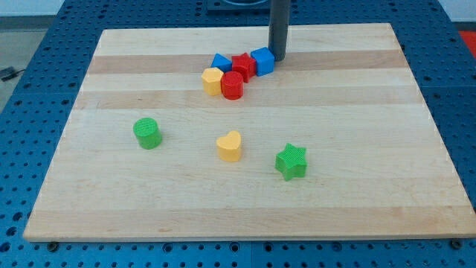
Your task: Adjust the blue cube to the right of the red star
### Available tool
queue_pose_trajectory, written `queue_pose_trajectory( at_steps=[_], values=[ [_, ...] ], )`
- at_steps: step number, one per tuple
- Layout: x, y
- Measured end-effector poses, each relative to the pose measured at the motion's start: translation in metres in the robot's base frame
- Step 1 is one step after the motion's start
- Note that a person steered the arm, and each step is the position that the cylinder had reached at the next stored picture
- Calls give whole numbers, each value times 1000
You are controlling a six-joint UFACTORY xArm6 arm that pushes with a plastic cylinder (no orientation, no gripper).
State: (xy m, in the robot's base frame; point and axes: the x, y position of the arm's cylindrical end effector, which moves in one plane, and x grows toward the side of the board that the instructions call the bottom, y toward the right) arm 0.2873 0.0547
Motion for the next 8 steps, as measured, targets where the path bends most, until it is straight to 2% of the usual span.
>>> queue_pose_trajectory(
  at_steps=[3,4,5,6,8],
  values=[
    [18,12],
    [-6,24],
    [-20,-2],
    [-6,-31],
    [20,-2]
  ],
)
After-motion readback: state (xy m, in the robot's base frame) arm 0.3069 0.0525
